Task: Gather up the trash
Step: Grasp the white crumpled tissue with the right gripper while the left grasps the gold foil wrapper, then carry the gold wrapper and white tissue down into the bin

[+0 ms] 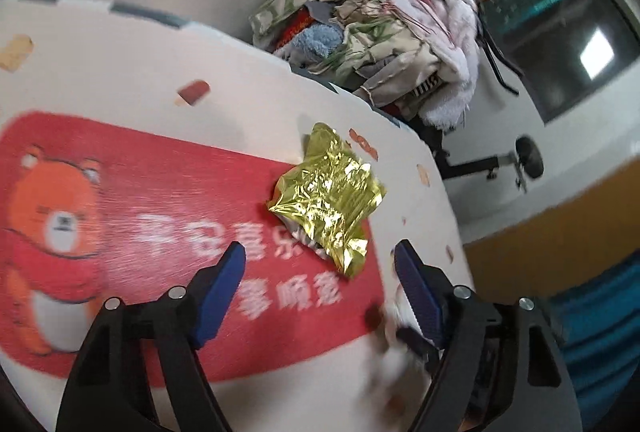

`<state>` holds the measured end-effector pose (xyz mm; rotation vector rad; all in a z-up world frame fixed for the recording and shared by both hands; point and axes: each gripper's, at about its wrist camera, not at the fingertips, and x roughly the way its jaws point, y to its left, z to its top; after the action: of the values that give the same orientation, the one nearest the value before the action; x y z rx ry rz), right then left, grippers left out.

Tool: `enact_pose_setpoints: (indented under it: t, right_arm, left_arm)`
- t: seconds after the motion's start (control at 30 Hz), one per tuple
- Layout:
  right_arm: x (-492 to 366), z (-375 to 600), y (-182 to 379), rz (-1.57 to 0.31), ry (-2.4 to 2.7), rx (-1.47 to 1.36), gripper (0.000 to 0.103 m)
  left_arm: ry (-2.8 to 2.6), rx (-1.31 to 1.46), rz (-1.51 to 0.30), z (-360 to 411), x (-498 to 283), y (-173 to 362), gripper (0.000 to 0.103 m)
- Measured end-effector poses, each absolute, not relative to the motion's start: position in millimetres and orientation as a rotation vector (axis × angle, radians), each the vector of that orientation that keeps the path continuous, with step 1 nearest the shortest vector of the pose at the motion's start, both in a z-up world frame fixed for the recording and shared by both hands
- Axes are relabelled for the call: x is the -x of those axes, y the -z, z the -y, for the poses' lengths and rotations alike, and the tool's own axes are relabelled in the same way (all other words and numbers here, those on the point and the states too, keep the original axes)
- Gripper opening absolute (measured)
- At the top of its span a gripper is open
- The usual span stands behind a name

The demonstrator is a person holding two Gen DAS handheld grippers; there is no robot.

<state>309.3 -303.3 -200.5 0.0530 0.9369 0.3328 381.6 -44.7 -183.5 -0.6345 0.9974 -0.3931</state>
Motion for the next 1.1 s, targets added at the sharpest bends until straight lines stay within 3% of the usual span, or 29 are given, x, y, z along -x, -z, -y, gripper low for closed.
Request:
enact_pose_setpoints:
  t: [0.1, 0.2, 0.27, 0.33, 0.4, 0.77, 0.8, 0.83, 0.87, 0.9, 0.97, 1.0, 1.1]
  right_arm:
    - [-303.0, 324.8, 195.8, -0.917, -0.302, -0.114, 0.047]
    - [-297.5, 340.8, 189.3, -0.888, -0.284, -0.132, 0.047]
    - [-293.5, 349.2, 186.1, -0.873, -0.275, -0.131, 0.047]
    - [-291.0, 355.0, 183.9, -0.862, -0.275, -0.131, 0.047]
    - [-290.8, 359.8, 183.8, -0.856, -0.276, -0.138, 0.047]
    - [-288.1, 372.9, 193.2, -0.875, -0.269, -0.184, 0.047]
    - [-287.8, 372.3, 193.4, -0.877, -0.269, -0.183, 0.047]
    - [-287.7, 371.4, 193.2, -0.878, -0.266, -0.181, 0.047]
    - [-287.2, 371.0, 192.7, -0.878, -0.265, -0.183, 0.047]
    - [-286.4, 370.8, 191.5, -0.876, -0.266, -0.188, 0.047]
    - [-283.0, 368.8, 186.0, -0.864, -0.272, -0.194, 0.047]
    - [-280.8, 367.3, 182.7, -0.857, -0.275, -0.191, 0.047]
    - [-274.8, 361.8, 173.9, -0.843, -0.283, -0.185, 0.047]
  left_arm:
    - [0.358, 0.688, -1.021, 57.2, -404.8, 197.6, 0.068]
    - [0.335, 0.55, -0.989, 73.6, -418.8, 190.3, 0.064]
    - [0.347, 0.315, -0.943, 99.2, -424.5, 178.5, 0.069]
    - [0.374, 0.137, -0.913, 121.3, -428.2, 173.5, 0.086]
    - [0.401, -0.035, -0.894, 144.6, -432.6, 175.0, 0.092]
    - [0.39, -0.087, -1.03, 166.4, -471.1, 207.8, 0.092]
    - [0.388, -0.108, -1.032, 168.9, -469.0, 210.1, 0.085]
    - [0.387, -0.142, -1.03, 171.0, -465.4, 211.7, 0.07]
    - [0.379, -0.17, -1.008, 171.0, -459.4, 208.9, 0.066]
    - [0.383, -0.174, -0.989, 169.4, -453.5, 204.7, 0.047]
    - [0.394, -0.178, -0.981, 163.3, -440.9, 196.0, 0.045]
    - [0.414, -0.18, -0.979, 161.6, -434.7, 193.4, 0.004]
    - [0.427, -0.204, -0.988, 150.3, -408.8, 187.8, 0.005]
